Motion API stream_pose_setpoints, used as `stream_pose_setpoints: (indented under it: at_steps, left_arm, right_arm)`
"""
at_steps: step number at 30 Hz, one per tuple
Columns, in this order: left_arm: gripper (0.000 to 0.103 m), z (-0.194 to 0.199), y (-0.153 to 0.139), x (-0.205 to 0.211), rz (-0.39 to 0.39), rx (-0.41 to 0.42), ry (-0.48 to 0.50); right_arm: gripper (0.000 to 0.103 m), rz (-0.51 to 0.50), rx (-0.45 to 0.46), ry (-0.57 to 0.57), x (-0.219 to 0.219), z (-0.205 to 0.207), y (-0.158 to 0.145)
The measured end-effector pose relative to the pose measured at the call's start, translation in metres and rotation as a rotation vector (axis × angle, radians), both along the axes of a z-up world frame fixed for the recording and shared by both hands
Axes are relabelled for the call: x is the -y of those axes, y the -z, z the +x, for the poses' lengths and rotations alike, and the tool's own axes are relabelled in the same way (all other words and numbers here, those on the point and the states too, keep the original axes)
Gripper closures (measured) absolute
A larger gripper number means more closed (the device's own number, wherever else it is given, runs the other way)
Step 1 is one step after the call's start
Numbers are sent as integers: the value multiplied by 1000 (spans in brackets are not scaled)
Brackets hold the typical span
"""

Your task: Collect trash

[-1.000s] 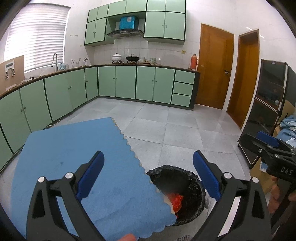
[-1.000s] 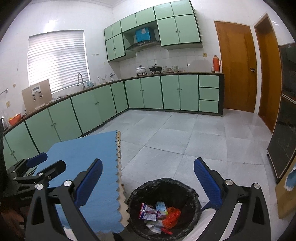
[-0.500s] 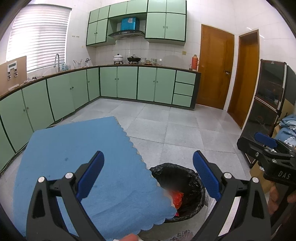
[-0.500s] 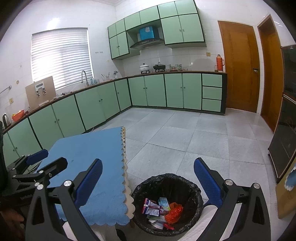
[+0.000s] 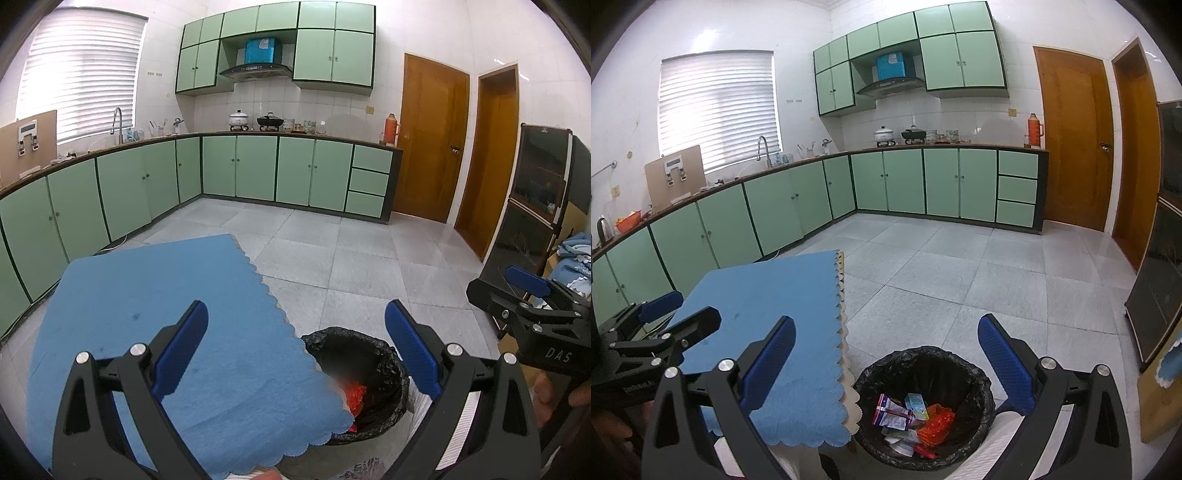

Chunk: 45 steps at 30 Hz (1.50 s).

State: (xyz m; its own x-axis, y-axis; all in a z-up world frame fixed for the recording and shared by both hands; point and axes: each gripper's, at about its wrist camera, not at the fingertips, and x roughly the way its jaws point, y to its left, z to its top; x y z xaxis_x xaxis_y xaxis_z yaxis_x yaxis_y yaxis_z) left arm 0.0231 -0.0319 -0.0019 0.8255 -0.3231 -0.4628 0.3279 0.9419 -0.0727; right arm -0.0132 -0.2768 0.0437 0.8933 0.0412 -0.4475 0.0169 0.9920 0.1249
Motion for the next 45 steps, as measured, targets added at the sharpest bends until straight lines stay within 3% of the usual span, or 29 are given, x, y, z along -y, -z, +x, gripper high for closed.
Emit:
stream_pose_setpoints:
  at_steps: [45]
  left_arm:
    - [9, -1, 7, -9, 17, -19, -15]
  right_arm:
    - [6, 1, -21, -9, -1, 0, 10]
